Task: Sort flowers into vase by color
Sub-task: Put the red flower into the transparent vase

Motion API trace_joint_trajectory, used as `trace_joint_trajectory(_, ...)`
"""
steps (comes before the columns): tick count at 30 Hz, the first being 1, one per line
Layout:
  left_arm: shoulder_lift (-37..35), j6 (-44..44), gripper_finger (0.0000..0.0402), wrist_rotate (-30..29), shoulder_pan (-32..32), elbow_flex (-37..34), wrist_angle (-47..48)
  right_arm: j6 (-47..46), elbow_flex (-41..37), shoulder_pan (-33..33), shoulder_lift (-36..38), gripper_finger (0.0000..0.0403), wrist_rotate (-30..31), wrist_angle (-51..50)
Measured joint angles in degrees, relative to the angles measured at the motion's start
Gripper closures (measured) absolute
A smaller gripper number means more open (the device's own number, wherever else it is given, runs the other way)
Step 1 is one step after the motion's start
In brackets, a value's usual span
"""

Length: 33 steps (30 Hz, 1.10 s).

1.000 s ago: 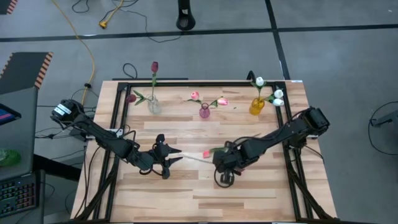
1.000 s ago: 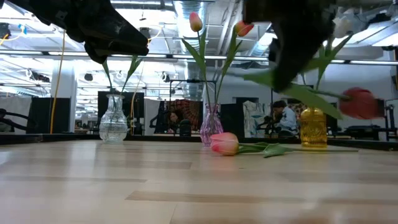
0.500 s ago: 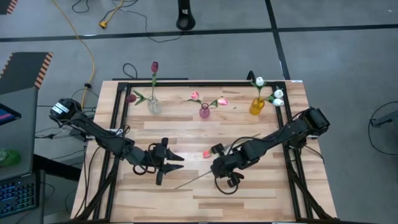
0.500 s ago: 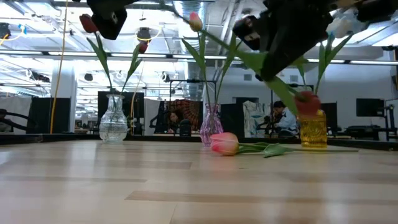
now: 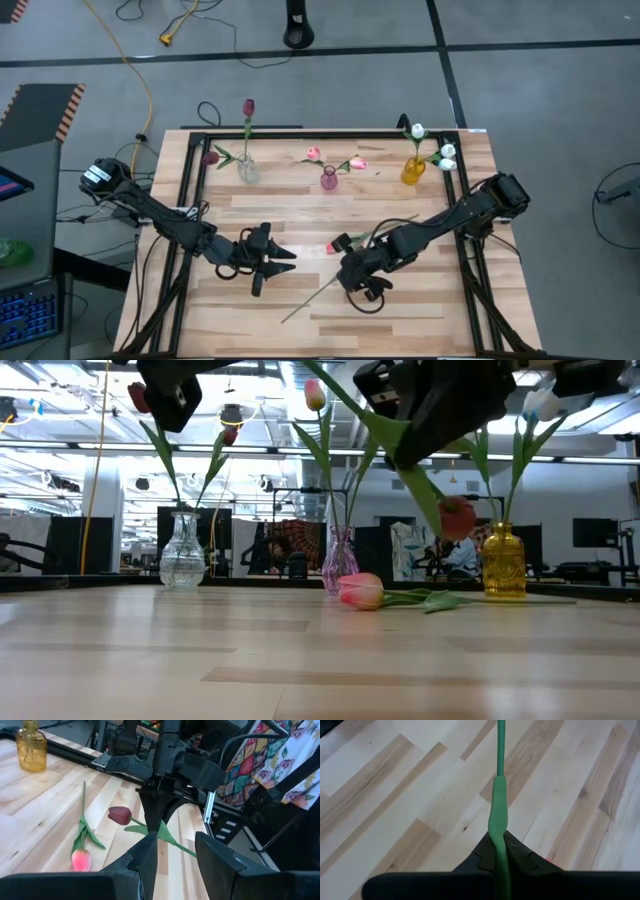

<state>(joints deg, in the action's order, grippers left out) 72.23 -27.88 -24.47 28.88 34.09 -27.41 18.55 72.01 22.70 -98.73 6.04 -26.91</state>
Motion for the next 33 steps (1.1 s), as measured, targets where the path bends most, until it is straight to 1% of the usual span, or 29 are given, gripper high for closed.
trace_joint_trajectory(4, 0.0, -1.4, 0.0283, -0.2, 0.0, 0.0, -0.3, 0.0, 0.0, 0.0, 0.0, 0.0343, 0.0, 0.0)
trace_joint_trajectory(13, 0.0, -1.2, 0.0283, -1.5, 0.0, 0.0, -0.3, 0.0, 0.0, 0.0, 0.0, 0.0261, 0.0, 0.3)
trace_joint_trajectory(16, 0.2, -1.0, 0.0283, -1.7, 0.0, 0.4, 0.0, 0.0, 0.0, 0.0, 0.0, 0.0242, 0.0, 0.4)
trace_joint_trajectory(18, 1.8, 1.1, 0.0283, -1.7, 0.0, 2.2, 0.0, -0.1, 0.0, 0.0, 0.0, 0.0235, 0.0, 0.4)
trace_joint_trajectory(22, 7.6, 5.9, 0.0283, -1.5, -0.2, 8.6, 1.9, -0.2, 0.0, 0.0, 0.1, 0.0230, 0.0, 0.0)
trace_joint_trajectory(25, 13.0, 8.1, 0.0283, -1.1, -0.6, 15.4, 8.9, -3.6, 0.0, 0.0, 0.2, 0.0234, 0.0, -0.6)
trace_joint_trajectory(29, 20.4, 8.6, 0.0283, 0.3, -1.2, 25.6, 21.4, -7.4, 2.4, 0.0, 0.4, 0.0242, 0.0, -8.7)
trace_joint_trajectory(31, 24.2, 7.6, 0.0283, 0.7, -1.3, 30.5, 27.8, -9.6, 3.9, 0.0, 0.5, 0.0244, 0.0, -14.2)
trace_joint_trajectory(33, 27.8, 6.8, 0.0283, 1.1, -1.4, 34.8, 32.8, -12.0, 5.0, 0.0, 0.5, 0.0245, 0.0, -17.4)
